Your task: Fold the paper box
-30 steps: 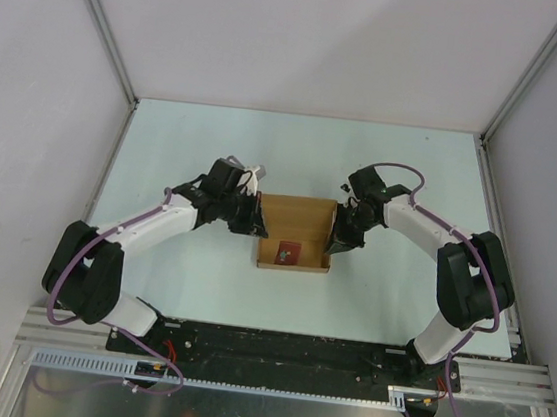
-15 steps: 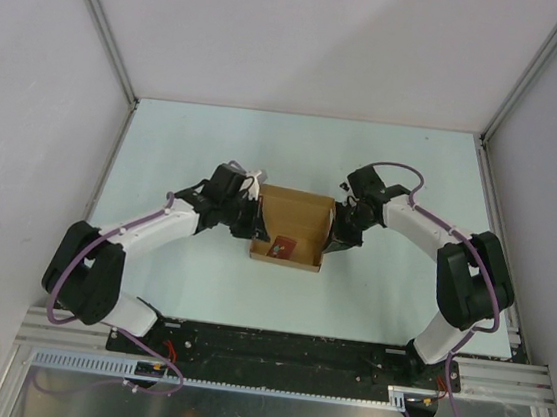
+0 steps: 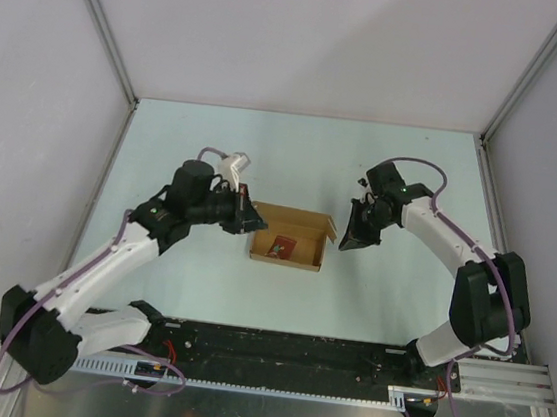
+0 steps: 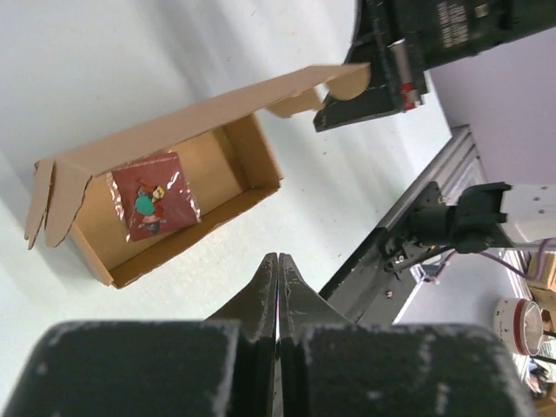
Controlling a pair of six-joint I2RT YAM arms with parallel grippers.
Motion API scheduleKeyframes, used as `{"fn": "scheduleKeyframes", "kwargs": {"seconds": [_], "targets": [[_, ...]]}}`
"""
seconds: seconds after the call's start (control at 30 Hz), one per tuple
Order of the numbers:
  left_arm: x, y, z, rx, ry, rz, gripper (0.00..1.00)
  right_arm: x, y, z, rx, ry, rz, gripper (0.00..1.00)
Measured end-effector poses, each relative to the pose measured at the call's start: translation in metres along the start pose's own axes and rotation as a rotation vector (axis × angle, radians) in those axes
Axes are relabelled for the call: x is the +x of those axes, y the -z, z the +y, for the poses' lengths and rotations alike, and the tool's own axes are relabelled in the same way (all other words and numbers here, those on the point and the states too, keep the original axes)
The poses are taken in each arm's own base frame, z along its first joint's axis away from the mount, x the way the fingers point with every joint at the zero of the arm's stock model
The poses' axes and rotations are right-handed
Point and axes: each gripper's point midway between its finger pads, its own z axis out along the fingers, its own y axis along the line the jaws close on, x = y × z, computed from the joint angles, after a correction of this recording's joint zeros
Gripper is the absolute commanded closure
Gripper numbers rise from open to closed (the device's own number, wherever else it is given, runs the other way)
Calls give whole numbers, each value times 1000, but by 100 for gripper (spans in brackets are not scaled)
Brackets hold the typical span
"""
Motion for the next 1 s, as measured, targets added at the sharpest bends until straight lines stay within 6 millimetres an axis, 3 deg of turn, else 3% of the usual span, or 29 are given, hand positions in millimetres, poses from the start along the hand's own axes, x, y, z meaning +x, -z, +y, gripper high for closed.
{"fn": "scheduleKeyframes", "kwargs": {"seconds": [0.13,0.37,0.53,0.6,0.63,0.67,0.83,0.9,1.0], "targets": [[-20,25,-11,26,-33,-106,91,-2,14,-16,57,-8,-29,99],[-64,53,37,-110,61,-265,63,-29,56,-40,91,-69,-199,46],[-96,45,59,-170,112,-277,42,-64,83,-34,10,-98,-370,36],[-108,43,63,-180,119,-283,35,-73,92,-30,3,-94,-422,27],[-113,43,65,-186,120,-290,31,-77,96,-28,11,-82,-456,21],[-117,45,67,-193,121,-300,30,-80,101,-26,26,-63,-491,1],[-125,51,74,-216,133,-327,29,-97,139,-15,27,5,-684,0],[-126,51,81,-227,150,-326,28,-112,156,-27,-14,-39,-755,0],[-124,46,92,-241,177,-309,26,-127,157,-45,-29,-110,-785,0]]}}
